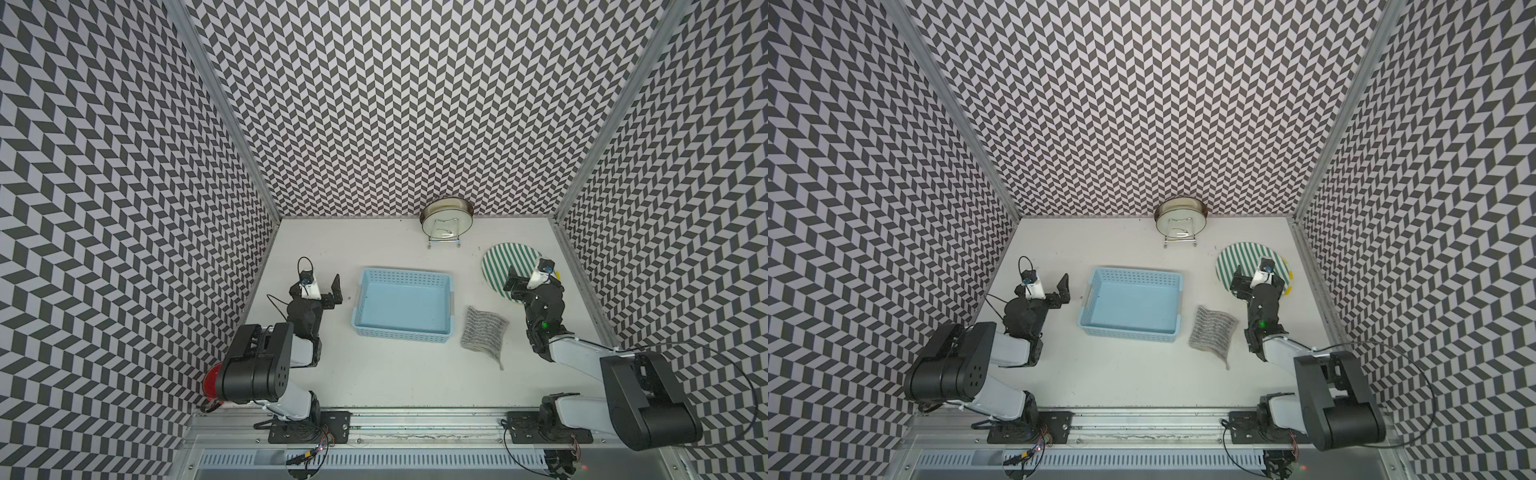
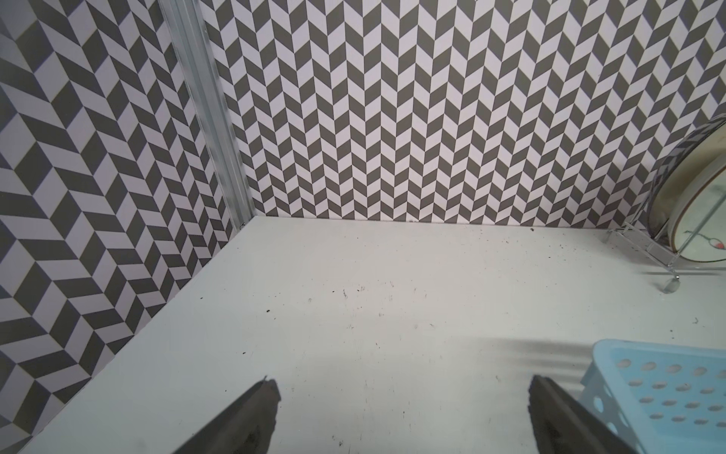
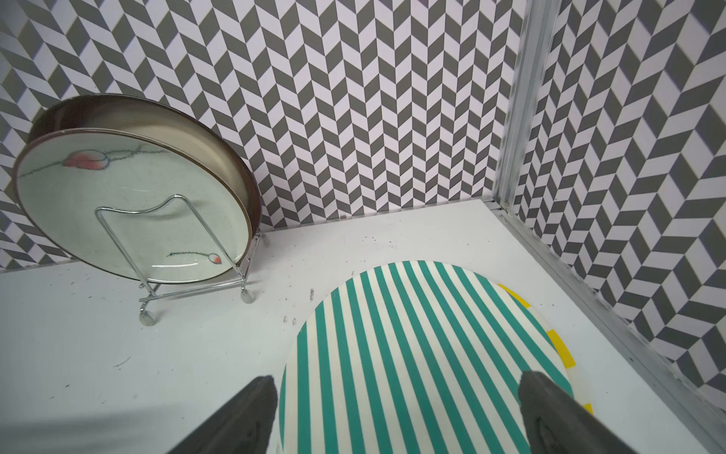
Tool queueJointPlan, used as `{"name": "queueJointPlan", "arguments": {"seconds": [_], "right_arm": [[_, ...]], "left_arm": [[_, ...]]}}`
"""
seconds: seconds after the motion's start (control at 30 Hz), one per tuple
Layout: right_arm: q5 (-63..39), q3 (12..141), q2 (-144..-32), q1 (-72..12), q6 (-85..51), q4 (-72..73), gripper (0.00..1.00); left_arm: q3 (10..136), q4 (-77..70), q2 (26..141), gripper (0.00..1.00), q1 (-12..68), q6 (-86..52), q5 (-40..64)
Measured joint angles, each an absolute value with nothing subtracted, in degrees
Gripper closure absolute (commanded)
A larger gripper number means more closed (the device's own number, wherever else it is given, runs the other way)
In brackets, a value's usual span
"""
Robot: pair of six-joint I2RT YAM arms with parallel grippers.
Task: Wipe the wet plate dry
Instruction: Reset both arms
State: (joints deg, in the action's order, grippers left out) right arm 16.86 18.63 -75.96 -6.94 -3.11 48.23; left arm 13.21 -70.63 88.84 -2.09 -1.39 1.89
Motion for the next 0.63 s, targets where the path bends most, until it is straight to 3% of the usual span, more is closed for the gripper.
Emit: {"name": "queueJointPlan", "arguments": {"seconds": [0.27,0.63], "right_arm": [[18.0,14.0,-87.7,-6.7,-1.4,64.6,0.00],[17.5,14.1,-88.3,-5.8,-1.5,67.4,0.00]], "left_arm": [[13.3,-70.5,88.8,0.00,-1.7,-1.2,0.7],[14.9,-69.0,88.8,0.00,-1.0,-0.8,0.7]]}}
